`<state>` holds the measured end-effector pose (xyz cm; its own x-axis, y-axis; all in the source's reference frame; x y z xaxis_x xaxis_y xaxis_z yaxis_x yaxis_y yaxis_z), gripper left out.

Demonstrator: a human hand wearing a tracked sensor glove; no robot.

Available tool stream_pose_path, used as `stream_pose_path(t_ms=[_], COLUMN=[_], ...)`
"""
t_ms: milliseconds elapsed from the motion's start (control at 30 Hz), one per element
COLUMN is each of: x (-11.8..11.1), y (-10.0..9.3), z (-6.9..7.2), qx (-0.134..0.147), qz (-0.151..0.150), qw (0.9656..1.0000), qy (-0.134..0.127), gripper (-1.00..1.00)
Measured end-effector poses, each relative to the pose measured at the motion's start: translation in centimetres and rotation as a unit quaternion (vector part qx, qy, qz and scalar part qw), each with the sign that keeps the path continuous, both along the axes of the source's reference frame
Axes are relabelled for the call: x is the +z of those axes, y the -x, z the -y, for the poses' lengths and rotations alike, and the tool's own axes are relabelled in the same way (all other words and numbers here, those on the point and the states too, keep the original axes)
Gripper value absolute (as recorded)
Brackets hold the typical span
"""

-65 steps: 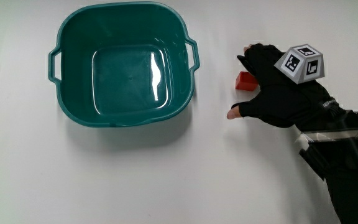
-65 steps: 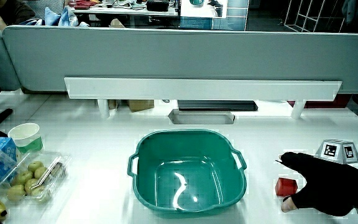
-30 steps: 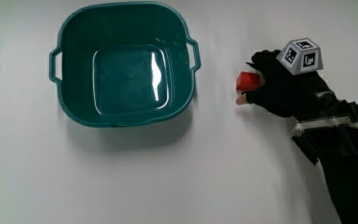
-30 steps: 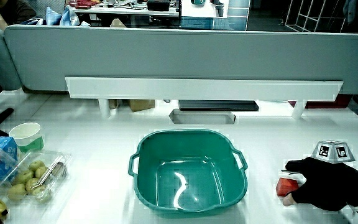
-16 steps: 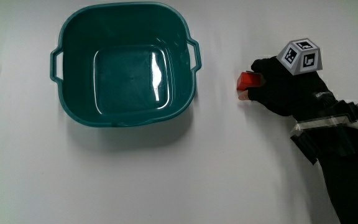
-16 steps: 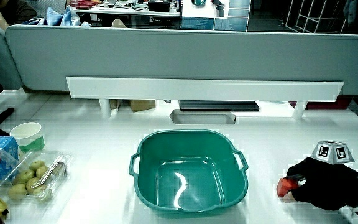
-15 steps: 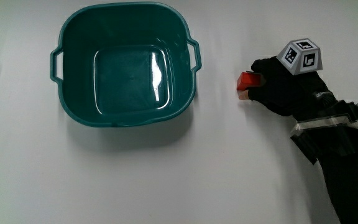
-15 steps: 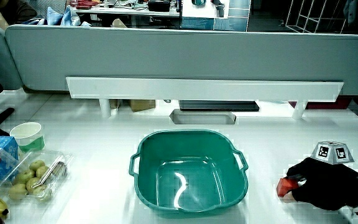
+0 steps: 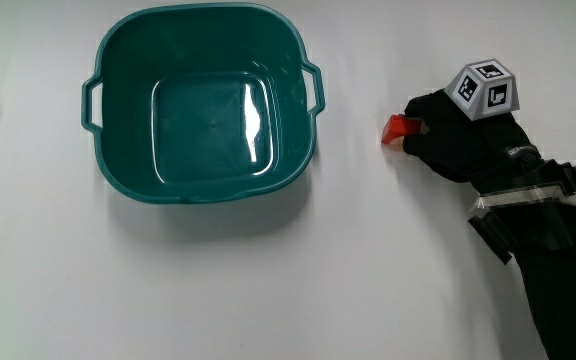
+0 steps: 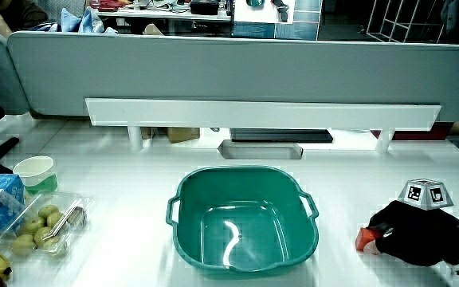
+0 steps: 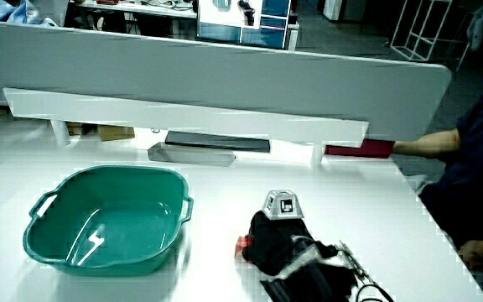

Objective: Pick red block

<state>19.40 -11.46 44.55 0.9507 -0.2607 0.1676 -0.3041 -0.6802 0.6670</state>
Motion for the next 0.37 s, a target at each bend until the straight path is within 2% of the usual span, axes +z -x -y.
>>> stream_pose_path(t_ms=[367], x=[-4.3], y=[1.3], z=[0.2], qx=[-0.023], qz=[0.016], qw=[0.9987], qy=[-0.044], gripper=[1.0])
